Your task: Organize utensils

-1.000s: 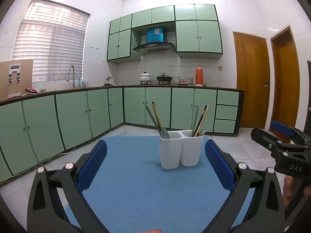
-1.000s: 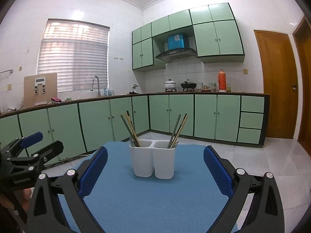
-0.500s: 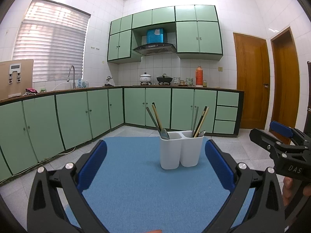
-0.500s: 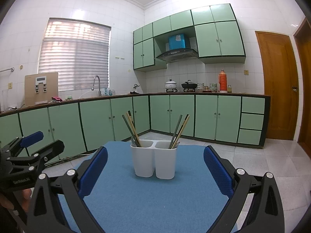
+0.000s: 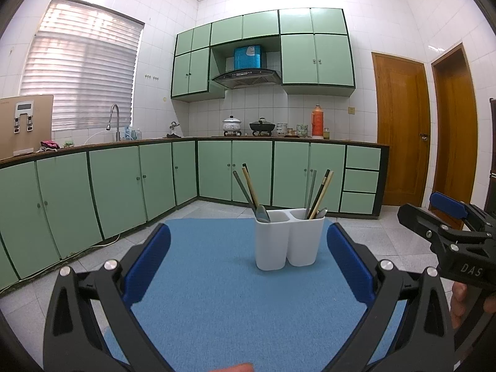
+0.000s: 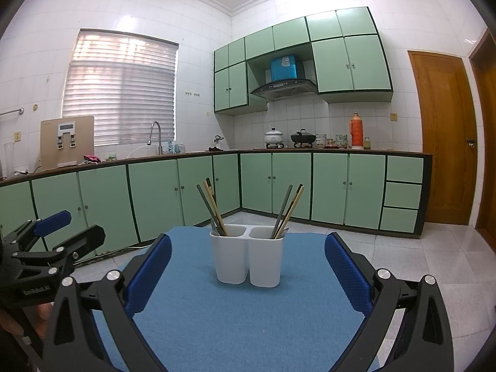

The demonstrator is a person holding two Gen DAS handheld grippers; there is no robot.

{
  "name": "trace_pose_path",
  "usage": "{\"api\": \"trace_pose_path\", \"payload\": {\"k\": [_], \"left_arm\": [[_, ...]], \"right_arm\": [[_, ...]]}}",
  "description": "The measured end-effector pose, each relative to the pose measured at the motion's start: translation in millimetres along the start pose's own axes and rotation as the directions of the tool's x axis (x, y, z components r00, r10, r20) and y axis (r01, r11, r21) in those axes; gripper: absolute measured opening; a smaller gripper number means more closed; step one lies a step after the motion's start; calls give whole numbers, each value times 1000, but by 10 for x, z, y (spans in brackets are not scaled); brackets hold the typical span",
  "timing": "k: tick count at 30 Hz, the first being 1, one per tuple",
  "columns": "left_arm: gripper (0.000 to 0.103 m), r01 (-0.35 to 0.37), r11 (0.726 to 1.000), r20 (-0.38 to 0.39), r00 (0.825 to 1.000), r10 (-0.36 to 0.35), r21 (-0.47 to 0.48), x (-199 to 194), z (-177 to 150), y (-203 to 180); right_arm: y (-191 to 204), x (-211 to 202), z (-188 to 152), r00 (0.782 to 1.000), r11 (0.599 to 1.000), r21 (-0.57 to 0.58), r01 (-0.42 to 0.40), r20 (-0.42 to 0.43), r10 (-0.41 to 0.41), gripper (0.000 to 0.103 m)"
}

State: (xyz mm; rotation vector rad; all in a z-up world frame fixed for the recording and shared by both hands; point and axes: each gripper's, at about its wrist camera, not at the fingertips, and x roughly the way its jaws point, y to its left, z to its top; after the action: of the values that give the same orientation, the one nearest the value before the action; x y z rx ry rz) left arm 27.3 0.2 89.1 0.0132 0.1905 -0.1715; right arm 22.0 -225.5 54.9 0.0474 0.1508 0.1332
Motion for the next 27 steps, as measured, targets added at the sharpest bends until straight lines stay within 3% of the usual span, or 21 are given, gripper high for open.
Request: {"api": "trace_pose_path", "payload": {"k": [27], "left_arm": [[98,1,1000,-2,1000,-1,-5,35,46,22]], "right_arm": [[19,19,12,1000,1000,-18,-8,-6,8,97]]}}
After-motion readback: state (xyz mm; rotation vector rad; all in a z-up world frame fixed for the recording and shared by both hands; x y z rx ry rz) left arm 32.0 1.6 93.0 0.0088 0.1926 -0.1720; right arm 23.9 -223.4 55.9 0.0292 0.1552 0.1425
